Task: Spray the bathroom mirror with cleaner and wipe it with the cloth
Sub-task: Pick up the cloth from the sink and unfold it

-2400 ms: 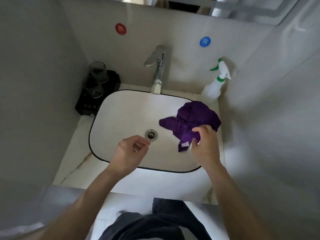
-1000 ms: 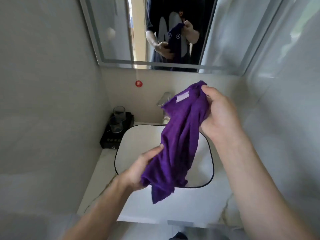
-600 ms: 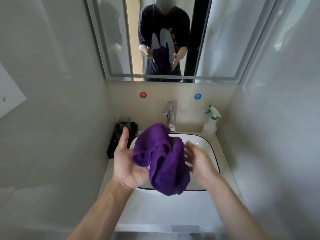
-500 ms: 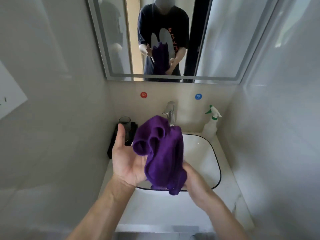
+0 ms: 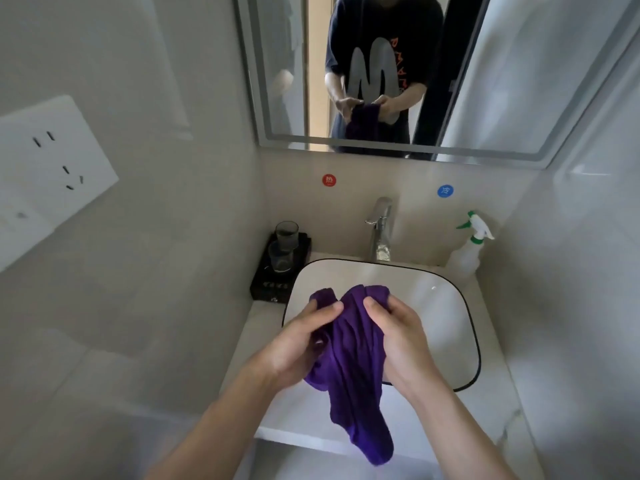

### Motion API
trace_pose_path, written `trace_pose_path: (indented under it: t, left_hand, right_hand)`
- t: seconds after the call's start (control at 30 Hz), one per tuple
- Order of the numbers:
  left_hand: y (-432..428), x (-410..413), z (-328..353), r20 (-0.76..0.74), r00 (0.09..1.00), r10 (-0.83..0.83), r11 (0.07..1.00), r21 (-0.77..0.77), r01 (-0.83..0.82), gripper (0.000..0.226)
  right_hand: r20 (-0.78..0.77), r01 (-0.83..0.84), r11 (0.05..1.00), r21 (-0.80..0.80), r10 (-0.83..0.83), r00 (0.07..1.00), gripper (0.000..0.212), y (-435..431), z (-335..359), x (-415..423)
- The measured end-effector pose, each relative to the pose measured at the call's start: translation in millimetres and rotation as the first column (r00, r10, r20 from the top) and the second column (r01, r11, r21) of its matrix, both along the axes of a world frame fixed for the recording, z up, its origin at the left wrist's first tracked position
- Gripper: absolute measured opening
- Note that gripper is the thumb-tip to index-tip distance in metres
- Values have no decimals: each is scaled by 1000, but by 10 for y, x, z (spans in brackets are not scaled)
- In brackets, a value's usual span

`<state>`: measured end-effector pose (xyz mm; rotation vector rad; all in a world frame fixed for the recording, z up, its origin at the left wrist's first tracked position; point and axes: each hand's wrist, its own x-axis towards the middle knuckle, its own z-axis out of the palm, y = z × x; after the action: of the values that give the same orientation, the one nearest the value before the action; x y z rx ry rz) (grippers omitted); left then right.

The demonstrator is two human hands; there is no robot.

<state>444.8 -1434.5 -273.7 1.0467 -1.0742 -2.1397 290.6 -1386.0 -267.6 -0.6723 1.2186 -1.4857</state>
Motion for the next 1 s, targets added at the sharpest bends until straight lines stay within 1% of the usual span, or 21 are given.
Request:
trace_pose_path:
  t: [0.03, 0.1, 0.17, 0.23, 0.27, 0.33, 0.43, 0.5, 0.63, 0.67, 0.7, 0.73, 0.77, 0.8, 0.83, 0.87, 0.93, 0.97, 1.0]
  left_hand:
    - [-7, 9, -24, 51, 999, 4, 999, -32, -2, 72]
    - [-32, 18, -87, 62, 998, -6, 999, -52, 9, 87]
    - [-76, 28, -136, -21, 1000, 13, 1000, 6, -13, 92]
    - [-113, 32, -124, -115, 993, 37, 998, 61, -30, 93]
    - [-136, 27, -104, -136, 990, 44, 997, 62, -35, 91]
    - [-192, 7, -9, -134, 990, 50, 999, 8, -50, 80]
    - [-336, -8, 182, -115, 990, 82, 994, -65, -90, 70]
    - [-430, -27, 325, -103, 990, 100, 990, -92, -110, 65]
    - [-574, -108, 540, -81, 989, 127, 984, -113, -135, 44]
    - [-610, -130, 573, -57, 988, 145, 982, -116, -151, 39]
    - [-650, -148, 598, -27, 987, 161, 978, -129, -164, 37]
    - [-689, -163, 626, 9, 987, 162, 975, -156, -159, 35]
    - [-725, -173, 661, 44, 988, 149, 973, -187, -138, 36]
    - [-759, -179, 703, 70, 990, 119, 971, -216, -102, 38]
    - [-791, -179, 750, 90, 993, 78, 969, -240, -55, 40]
    - [-816, -175, 797, 111, 993, 27, 966, -259, 2, 43]
    - [-865, -165, 897, 197, 977, -81, 942, -307, 140, 49]
    - [-885, -169, 952, 275, 954, -117, 917, -339, 210, 49]
    - [-913, -173, 1012, 363, 923, -129, 890, -368, 270, 48]
  right_hand:
    - [-10, 3, 1000, -17, -3, 1000, 18, -30, 5, 8]
    - [-40, 12, 998, -53, -15, 999, 15, -77, 39, 2]
    - [-61, 36, 997, -72, -40, 997, 16, -107, 78, -53]
    - [-54, 44, 996, -77, -48, 997, 20, -125, 131, -137]
    - [-54, 41, 996, -83, -45, 998, 20, -128, 159, -176]
    - [-82, 32, 994, -105, -41, 996, 23, -124, 190, -251]
    - [-148, 50, 989, -138, -71, 987, 45, -86, 211, -390]
    - [-193, 83, 986, -148, -111, 975, 53, -46, 211, -502]
    - [-223, 136, 983, -127, -162, 961, 39, 16, 174, -710]
    - [-224, 147, 980, -130, -174, 959, 40, 21, 173, -743]
    - [-227, 156, 978, -140, -185, 956, 45, 23, 171, -772]
    - [-232, 163, 975, -150, -195, 953, 55, 26, 161, -798]
    - [-231, 173, 972, -162, -208, 951, 65, 30, 146, -829]
    - [-221, 192, 966, -175, -229, 948, 69, 35, 137, -865]
    - [-197, 220, 957, -187, -256, 946, 66, 41, 147, -898]
    - [-162, 250, 950, -188, -281, 946, 57, 47, 172, -935]
    - [-80, 297, 939, -172, -314, 946, 22, 48, 230, -1044]
    - [-53, 306, 938, -166, -318, 947, 14, 48, 263, -1096]
    - [-45, 312, 936, -165, -323, 945, 16, 52, 304, -1134]
